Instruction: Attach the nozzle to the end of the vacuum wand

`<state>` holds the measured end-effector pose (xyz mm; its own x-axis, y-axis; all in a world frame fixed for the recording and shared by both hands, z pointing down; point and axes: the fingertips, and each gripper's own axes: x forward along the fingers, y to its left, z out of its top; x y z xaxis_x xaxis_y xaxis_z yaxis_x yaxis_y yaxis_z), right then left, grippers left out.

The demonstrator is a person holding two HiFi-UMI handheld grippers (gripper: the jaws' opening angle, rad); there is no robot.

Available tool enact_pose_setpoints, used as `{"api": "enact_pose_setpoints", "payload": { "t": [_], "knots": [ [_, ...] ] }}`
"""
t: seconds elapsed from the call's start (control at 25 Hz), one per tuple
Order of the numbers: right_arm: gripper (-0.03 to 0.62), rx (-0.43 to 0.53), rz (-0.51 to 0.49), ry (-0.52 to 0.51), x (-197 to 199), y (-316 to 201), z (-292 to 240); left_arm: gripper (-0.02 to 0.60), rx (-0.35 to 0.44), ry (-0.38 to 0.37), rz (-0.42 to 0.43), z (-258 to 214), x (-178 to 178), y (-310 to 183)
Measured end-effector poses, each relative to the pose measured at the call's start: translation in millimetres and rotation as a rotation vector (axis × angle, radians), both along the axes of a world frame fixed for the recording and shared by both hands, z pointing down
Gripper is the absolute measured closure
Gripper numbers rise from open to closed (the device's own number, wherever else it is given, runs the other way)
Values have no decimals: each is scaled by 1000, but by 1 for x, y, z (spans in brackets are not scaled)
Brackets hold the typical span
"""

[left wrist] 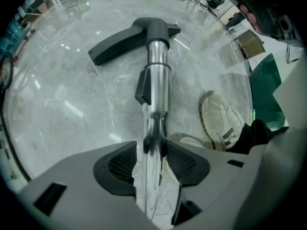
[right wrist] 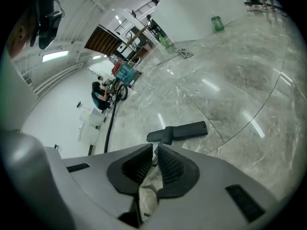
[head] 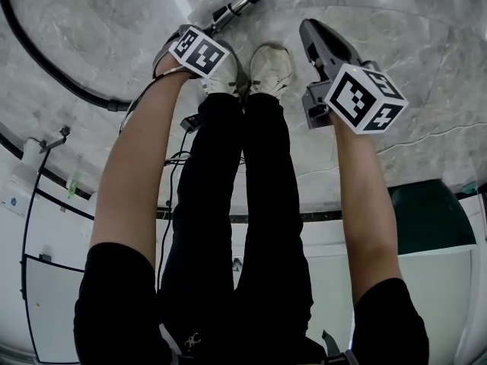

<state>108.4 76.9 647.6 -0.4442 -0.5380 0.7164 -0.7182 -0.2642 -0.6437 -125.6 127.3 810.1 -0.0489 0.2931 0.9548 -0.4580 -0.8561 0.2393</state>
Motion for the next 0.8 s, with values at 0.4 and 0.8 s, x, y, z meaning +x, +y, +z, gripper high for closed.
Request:
{"api": "enact_pose_setpoints", "payload": {
  "t": [0.4,0.8],
  "knots": [
    [579,118,-91,147,1,-21,-106,507,273,188,-184,-157,5,-62],
    [579,407,17,373,8,-73,-395,571,572,577,-612,-485,76,-173]
  ]
}}
